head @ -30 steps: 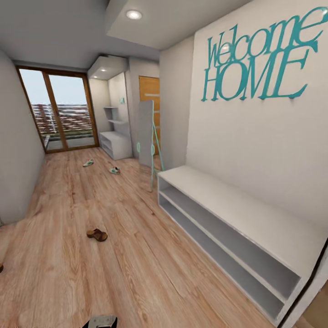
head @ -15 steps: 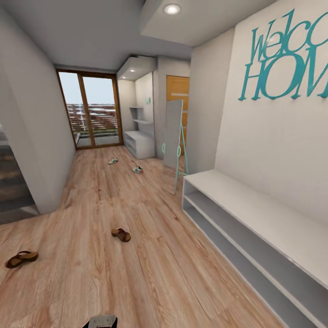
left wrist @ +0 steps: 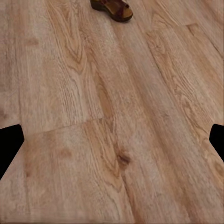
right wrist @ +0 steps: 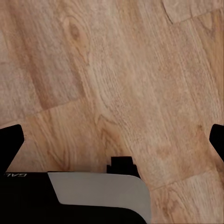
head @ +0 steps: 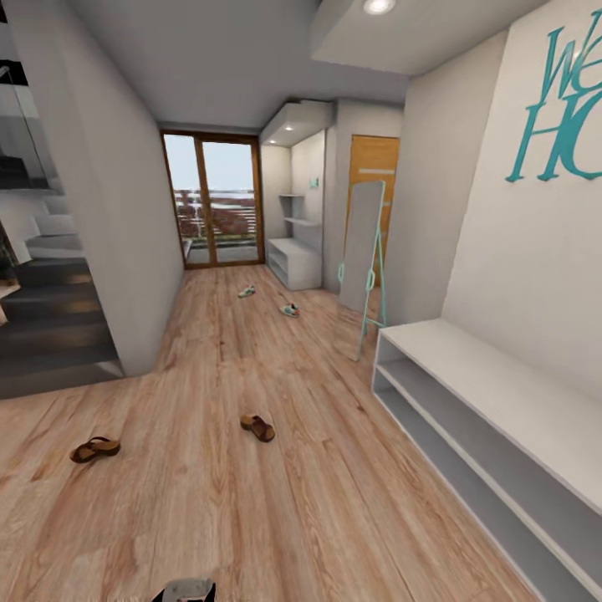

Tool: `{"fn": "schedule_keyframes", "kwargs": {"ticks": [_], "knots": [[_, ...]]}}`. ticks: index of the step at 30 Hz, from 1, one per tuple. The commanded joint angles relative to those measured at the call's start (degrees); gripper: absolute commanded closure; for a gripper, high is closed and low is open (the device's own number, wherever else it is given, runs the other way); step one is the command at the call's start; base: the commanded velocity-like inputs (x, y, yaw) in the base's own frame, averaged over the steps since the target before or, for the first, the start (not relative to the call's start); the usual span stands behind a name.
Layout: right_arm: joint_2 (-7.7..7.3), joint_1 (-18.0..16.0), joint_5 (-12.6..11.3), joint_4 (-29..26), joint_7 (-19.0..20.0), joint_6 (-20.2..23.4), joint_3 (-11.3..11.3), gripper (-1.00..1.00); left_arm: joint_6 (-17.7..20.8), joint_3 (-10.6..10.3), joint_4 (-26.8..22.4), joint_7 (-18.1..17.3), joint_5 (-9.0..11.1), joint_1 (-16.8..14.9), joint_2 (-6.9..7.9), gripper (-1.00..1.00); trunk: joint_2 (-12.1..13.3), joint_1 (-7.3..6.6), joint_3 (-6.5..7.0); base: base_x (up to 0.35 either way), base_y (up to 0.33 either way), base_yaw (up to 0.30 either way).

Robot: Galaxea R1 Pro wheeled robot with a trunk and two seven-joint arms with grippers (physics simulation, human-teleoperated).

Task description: Pick up the two gym shoes and the two sandals from the corridor floor and place them onto the hallstand (shoe rack) in the corridor, making sure they are on the rack and not on the floor. Arrange them so the two gym shoes are next to each other and the two sandals are next to each other.

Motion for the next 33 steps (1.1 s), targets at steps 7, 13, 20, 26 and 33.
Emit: {"fn": "schedule_keyframes", "kwargs": {"ticks": [7, 13, 20, 26, 33], "knots": [[0.00, -0.01, -0.02, -0.04, -0.02, 0.01, -0.04, -1.00, -0.19, 0.08, 0.11, 0.01, 0.12, -0.05, -0.04, -1.00, -0.03, 0.00, -0.20, 0.002, 0.001, 0.297], [0.00, -0.01, -0.02, -0.04, -0.02, 0.01, -0.04, -1.00, -0.18, 0.07, 0.11, 0.01, 0.12, -0.05, -0.04, -1.00, -0.03, 0.00, -0.32, 0.000, 0.000, 0.297], [0.00, -0.01, -0.02, -0.04, -0.02, 0.01, -0.04, -1.00, -0.19, 0.11, 0.10, 0.01, 0.12, -0.05, -0.04, -1.00, -0.03, 0.00, -0.46, 0.003, 0.000, 0.297], [0.00, -0.01, -0.02, -0.04, -0.02, 0.01, -0.04, -1.00, -0.19, 0.09, 0.11, 0.01, 0.12, -0.05, -0.04, -1.00, -0.03, 0.00, -0.59, 0.117, 0.000, 0.297], [0.00, 0.00, -0.02, -0.05, -0.02, 0.01, -0.04, -1.00, -0.18, 0.15, 0.11, 0.01, 0.12, -0.05, -0.04, -1.00, -0.03, 0.00, -0.76, 0.298, 0.000, 0.268]]}}
